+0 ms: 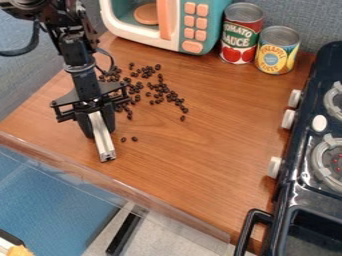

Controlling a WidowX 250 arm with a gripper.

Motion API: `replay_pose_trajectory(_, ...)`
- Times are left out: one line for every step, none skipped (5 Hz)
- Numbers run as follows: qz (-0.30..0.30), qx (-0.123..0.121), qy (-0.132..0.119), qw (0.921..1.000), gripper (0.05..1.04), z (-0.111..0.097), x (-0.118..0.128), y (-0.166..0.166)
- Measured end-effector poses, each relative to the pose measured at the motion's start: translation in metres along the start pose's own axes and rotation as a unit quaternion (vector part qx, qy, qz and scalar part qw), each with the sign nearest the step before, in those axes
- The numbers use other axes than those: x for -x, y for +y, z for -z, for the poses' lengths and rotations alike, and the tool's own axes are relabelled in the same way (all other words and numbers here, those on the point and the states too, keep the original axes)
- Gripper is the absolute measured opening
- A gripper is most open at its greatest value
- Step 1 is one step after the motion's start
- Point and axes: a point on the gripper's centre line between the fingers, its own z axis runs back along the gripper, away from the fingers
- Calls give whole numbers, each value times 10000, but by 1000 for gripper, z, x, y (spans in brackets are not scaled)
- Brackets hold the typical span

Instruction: Sweep into pile

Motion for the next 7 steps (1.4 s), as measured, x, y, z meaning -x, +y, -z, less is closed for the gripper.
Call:
replay_pose_trajectory(-69,69,21,9999,381,0,1,-2)
replay_pose_trajectory(9,78,6,10000,381,0,0,-7)
replay_pose_trajectory(60,155,-26,9999,381,1,-7,-20)
replay_pose_trajectory(61,180,-13,9998,381,1,-10,-24)
replay_pose_trajectory(83,171,33,9998,381,2,-11,-29)
replay_pose_trajectory(-13,191,72,9998,381,2,-14,-34)
replay_pose_trajectory(-67,190,96,9998,381,3,-16,-39)
